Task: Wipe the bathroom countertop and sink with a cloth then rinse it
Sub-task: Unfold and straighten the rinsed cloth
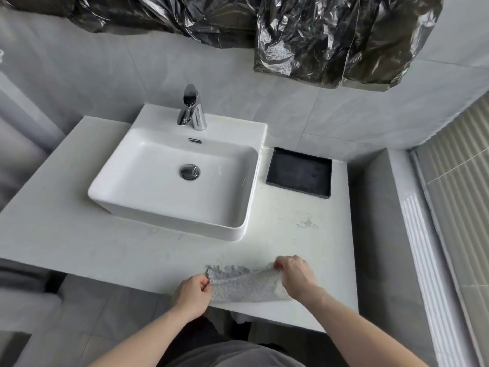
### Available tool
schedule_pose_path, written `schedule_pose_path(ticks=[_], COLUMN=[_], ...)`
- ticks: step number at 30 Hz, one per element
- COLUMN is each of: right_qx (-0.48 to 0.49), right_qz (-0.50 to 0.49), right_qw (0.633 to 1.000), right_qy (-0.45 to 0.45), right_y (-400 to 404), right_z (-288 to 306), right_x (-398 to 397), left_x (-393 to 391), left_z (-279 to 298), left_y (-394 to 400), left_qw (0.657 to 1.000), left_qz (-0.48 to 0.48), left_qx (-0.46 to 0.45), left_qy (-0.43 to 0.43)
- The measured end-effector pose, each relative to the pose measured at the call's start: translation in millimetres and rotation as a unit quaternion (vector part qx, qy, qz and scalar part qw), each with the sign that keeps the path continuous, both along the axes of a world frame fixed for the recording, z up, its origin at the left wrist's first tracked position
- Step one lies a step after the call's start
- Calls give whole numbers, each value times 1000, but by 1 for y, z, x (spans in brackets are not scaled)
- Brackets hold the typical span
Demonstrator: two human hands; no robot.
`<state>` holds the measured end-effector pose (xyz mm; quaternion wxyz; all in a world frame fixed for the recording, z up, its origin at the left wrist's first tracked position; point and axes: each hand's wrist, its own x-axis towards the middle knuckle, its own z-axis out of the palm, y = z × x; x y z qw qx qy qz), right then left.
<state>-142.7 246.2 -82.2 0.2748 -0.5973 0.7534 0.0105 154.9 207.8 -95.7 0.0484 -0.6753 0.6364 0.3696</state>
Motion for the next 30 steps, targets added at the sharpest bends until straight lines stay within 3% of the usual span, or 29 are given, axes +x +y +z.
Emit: schedule_pose_path(ticks=[4,7,9,15,23,30], right_qx=[8,47,69,74,73,-7], right_qz=[-46,-100,-141,-278,-395,-349], right_qw=[999,993,986,949,892,894], right_qy=[-11,-31,-51,-131,-207,-279], right_y=[-21,-9,6,28,13,-4], right_z=[-5,-11,-17,-28,-7,18], right_x=[0,4,8,21,27,70], left_x=[-1,-5,-12,-18,-9,12], left_z=[-7,1,10,5,15,23], left_y=[-12,-14,-10,10,-2,1], left_qw=[1000,995,987,961,964,982], left_qz=[8,-86,-155,-273,-260,-179], left_qx=[-1,-37,-43,50,36,16], left_qy=[-6,-39,-10,-8,39,58])
